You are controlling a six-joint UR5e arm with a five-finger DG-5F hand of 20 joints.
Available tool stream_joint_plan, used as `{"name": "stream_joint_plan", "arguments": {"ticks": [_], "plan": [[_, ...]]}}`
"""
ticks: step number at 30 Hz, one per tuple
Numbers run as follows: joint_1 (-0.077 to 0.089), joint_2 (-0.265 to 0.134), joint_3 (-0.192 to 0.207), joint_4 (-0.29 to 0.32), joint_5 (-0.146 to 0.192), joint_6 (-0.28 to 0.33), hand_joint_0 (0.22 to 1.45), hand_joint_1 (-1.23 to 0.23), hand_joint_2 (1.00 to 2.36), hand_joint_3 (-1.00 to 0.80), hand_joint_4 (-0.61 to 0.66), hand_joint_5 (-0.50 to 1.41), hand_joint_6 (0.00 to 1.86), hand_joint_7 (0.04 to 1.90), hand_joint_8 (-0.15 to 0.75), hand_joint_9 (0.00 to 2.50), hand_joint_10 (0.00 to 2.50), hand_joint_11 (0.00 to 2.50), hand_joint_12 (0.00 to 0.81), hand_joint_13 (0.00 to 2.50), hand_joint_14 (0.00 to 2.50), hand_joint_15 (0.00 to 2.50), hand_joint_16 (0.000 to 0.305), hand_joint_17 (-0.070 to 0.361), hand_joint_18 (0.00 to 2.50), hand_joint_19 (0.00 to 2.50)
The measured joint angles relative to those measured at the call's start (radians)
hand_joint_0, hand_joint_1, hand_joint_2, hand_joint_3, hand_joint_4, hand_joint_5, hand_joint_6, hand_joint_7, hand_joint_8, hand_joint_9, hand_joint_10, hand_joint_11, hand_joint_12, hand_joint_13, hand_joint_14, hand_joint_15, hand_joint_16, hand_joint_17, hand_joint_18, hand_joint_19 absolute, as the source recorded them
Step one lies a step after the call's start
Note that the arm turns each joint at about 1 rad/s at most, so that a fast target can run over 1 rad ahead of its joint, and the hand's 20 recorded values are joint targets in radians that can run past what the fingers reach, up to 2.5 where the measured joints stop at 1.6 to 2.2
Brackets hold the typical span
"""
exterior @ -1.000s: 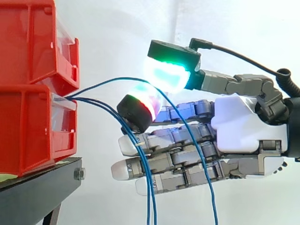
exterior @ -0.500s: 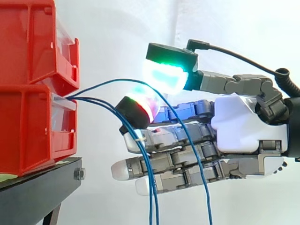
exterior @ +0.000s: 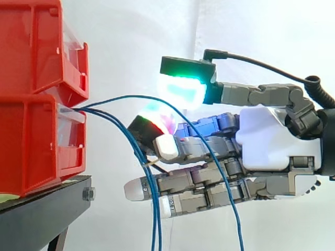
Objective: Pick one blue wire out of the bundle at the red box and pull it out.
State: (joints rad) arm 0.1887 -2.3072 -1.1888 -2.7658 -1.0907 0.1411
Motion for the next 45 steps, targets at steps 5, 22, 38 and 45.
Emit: {"name": "stream_joint_plan", "arguments": {"ticks": [5, 22, 38, 45], "plan": [[0.000, 0.000, 0.000, 0.000, 0.000, 0.000, 0.53, -0.59, 1.02, -0.25, 0.27, -0.05, 0.50, 1.49, 0.249, 0.97, 0.02, 0.47, 0.368, 0.44, 0.01, 0.23, 0.057, 0.127, 0.27, 0.41], [0.000, 0.000, 0.000, 0.001, 0.000, -0.001, 0.53, -0.75, 1.01, -0.36, 0.19, -0.13, 0.72, 1.16, 0.264, 0.91, 0.02, 0.54, 0.374, 0.42, 0.01, 0.24, 0.057, 0.129, 0.26, 0.39], [0.000, 0.000, 0.000, 0.001, 0.001, -0.001, 0.57, -0.75, 1.02, -0.12, 0.16, -0.17, 0.82, 1.00, 0.251, 0.87, 0.02, 0.57, 0.365, 0.41, 0.01, 0.24, 0.055, 0.124, 0.26, 0.40], [0.000, 0.000, 0.000, 0.002, 0.001, -0.001, 0.52, -0.61, 1.01, -0.25, 0.18, -0.13, 0.71, 1.12, 0.262, 0.90, 0.02, 0.55, 0.376, 0.41, 0.01, 0.25, 0.058, 0.131, 0.24, 0.42]]}}
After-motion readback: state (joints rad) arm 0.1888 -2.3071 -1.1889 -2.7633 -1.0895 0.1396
